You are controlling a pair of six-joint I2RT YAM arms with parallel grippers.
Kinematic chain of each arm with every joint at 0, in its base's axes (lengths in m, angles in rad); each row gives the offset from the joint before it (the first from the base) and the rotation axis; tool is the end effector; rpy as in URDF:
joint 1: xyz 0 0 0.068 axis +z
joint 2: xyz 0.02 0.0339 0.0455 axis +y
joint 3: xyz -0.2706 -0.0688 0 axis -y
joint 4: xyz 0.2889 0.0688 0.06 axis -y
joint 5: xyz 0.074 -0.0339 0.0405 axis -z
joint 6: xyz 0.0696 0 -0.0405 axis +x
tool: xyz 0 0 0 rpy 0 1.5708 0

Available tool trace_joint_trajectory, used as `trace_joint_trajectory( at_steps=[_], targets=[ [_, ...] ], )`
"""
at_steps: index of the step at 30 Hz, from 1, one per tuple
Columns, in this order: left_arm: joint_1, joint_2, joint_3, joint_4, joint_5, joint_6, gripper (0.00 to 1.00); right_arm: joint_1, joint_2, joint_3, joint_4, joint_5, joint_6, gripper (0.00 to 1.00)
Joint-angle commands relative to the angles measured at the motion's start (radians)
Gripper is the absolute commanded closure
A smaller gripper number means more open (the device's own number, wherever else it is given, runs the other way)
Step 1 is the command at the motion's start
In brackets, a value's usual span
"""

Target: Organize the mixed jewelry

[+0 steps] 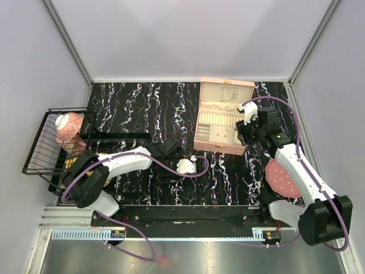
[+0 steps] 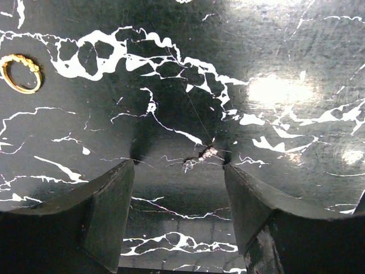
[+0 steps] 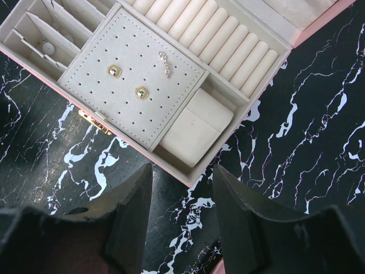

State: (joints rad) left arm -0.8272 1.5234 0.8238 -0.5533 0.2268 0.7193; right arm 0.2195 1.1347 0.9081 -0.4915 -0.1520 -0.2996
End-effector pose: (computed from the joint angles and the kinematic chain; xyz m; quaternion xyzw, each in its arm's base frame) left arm 0.1991 -0.2396 0.1090 0.6980 0.6896 -0.1200 0.1510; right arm 0.2985 0.0774 0.2584 -0.2633 0.8694 0.0526 0.4148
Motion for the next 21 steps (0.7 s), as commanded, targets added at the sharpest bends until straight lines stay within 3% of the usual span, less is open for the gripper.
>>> trace_joint_trajectory(
  at_steps=[1, 21],
  targets=[
    [-0.009, 0.009, -0.008, 0.049, -0.017, 0.02, 0.33, -0.005, -0.013, -0.003, 0.021, -0.024, -0.009, 0.48],
    [-0.012, 0.043, -0.018, 0.059, -0.038, 0.052, 0.46, -0.005, -0.006, 0.0, 0.013, -0.026, -0.009, 0.48]
  ],
)
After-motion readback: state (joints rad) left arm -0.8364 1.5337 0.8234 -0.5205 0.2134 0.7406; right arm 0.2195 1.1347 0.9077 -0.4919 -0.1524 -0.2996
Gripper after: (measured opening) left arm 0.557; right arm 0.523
